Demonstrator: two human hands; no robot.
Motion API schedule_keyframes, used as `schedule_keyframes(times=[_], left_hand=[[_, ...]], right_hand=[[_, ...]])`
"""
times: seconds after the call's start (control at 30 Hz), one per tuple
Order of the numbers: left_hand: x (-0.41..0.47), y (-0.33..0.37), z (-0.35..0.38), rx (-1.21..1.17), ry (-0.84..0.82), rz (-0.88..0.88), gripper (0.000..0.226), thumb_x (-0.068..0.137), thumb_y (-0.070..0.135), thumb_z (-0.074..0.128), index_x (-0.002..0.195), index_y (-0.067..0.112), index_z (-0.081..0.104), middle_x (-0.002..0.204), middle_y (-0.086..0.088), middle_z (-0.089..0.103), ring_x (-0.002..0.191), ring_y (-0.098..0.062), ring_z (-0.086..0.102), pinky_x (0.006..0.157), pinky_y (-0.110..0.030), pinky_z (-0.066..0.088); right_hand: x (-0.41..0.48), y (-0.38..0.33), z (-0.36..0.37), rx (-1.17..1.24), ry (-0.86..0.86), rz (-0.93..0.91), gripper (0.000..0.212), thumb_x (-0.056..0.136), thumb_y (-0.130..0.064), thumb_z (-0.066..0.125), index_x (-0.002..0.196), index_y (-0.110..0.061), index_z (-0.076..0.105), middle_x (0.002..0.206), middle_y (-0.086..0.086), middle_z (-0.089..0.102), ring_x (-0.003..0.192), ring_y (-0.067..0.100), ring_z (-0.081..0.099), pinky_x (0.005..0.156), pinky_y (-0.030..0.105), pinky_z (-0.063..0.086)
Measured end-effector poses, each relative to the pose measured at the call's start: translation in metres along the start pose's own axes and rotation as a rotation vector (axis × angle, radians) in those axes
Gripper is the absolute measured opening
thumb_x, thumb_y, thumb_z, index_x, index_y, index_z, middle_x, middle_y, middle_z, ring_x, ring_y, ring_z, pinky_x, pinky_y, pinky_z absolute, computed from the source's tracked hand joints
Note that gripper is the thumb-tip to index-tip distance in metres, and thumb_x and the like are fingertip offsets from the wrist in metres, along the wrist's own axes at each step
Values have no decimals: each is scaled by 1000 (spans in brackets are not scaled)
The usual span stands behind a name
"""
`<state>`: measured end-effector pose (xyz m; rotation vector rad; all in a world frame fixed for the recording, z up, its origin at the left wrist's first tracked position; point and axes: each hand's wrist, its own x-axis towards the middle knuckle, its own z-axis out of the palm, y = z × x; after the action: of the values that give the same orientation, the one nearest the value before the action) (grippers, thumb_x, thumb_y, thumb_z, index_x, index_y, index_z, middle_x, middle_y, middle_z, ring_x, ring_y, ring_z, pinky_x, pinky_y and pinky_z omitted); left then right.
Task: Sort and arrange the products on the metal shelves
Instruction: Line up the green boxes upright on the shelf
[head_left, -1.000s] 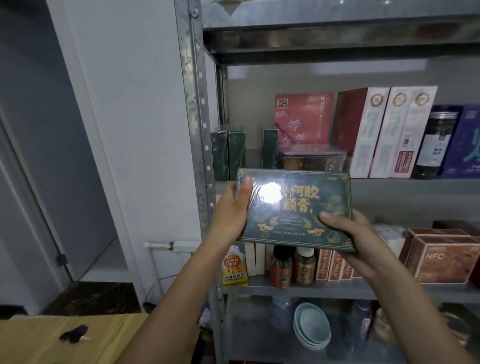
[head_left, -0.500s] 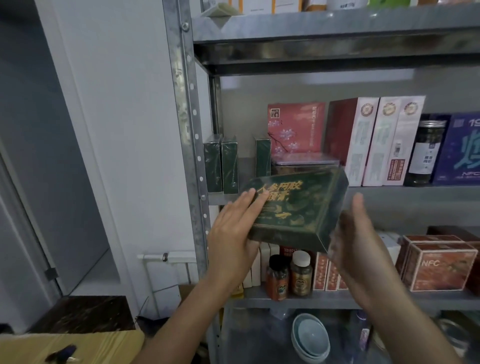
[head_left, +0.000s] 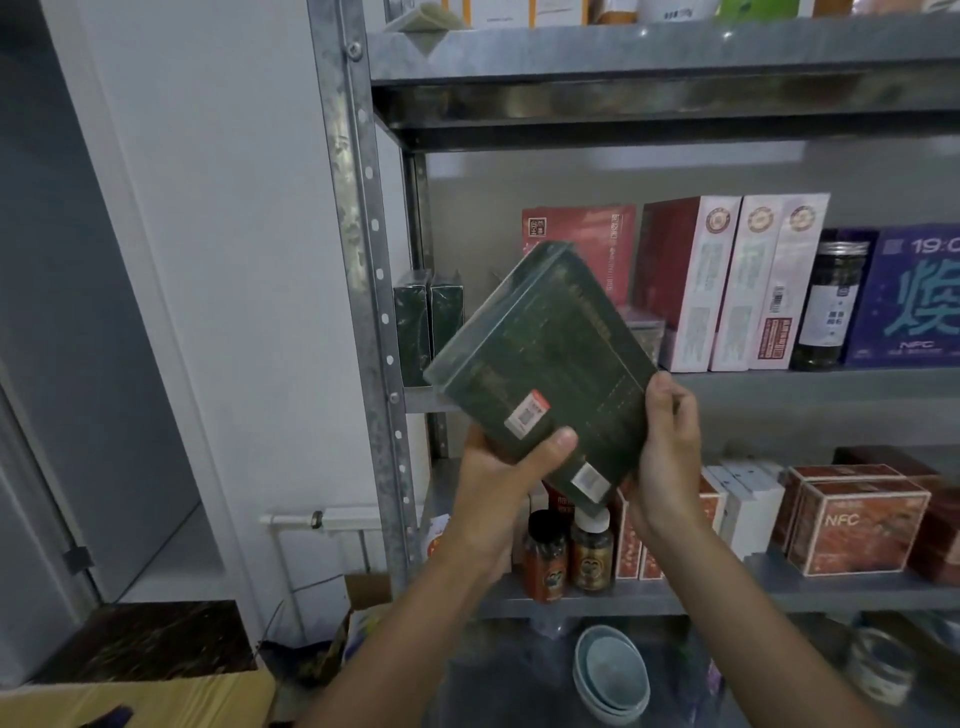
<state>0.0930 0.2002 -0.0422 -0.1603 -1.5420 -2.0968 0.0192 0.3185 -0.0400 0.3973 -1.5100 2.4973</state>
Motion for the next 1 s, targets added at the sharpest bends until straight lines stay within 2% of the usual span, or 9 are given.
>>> schedule_keyframes(times=[0.1,0.2,0.4,0.5,0.57,0.63,0.73,0.83,1.0], left_hand=[[4,13,-16,-163,162,65,78,61,29,88,131,26,54,113,1,72,101,-17,70,78,-32,57],[8,25,-29,-299,219,37,64,72,24,74,132,20,54,101,-1,75,87,-16,72,63,-27,57],[18,24,-32,-337,248,-23,39,82,27,65,116,9,67,105,-8,74,87,-17,72,63,-26,57],[20,24,-29,-75,194,21,43,89,43,55,120,15,63,108,-3,72,98,-14,68,71,-25,57],[20,20,-30,370,221,178,49,94,57,44,131,26,55,131,3,60,119,-9,56,95,-26,51],[18,18,-34,765,207,597,43,99,38,43,141,29,43,152,7,36,139,-6,35,113,-29,33],[14,2,-32,1181,-160,1050,77,81,2,55,151,18,26,159,4,22,148,-16,22,121,-44,19],[11,-11,-15,1212,-247,1038,95,71,-1,75,150,13,24,158,1,26,148,-18,22,121,-47,15],[14,-5,-6,1005,-111,997,72,69,-12,77,135,4,52,143,-9,51,138,-22,43,113,-56,32]], right_hand=[[0,-11,-4,25,94,-7,37,69,-60,67,91,-31,59,94,-3,68,88,17,67,69,33,57],[-4,-19,-8,83,34,43,36,65,-47,78,90,-26,62,84,-4,73,78,17,70,61,33,58],[-14,-29,-14,332,-319,102,53,74,-10,70,123,-27,57,113,4,71,99,24,70,76,40,59],[-16,-36,-14,339,-310,53,47,75,-6,66,117,-23,55,102,2,73,90,22,72,71,38,60],[-18,-42,-14,331,-243,41,45,75,-6,63,116,-20,53,99,2,73,87,23,72,69,40,60],[-19,-47,-16,303,-167,19,46,79,-3,63,121,-19,51,103,4,72,91,25,71,72,42,60],[-22,-50,-15,301,-69,-12,39,87,0,61,117,-24,54,103,3,72,90,22,72,69,38,60],[-29,-50,-7,329,-61,-8,36,87,-3,64,113,-26,56,106,4,72,87,19,72,62,32,58],[-35,-57,-6,331,-204,-16,45,80,-20,69,122,-31,57,124,8,65,104,21,68,77,36,58]])
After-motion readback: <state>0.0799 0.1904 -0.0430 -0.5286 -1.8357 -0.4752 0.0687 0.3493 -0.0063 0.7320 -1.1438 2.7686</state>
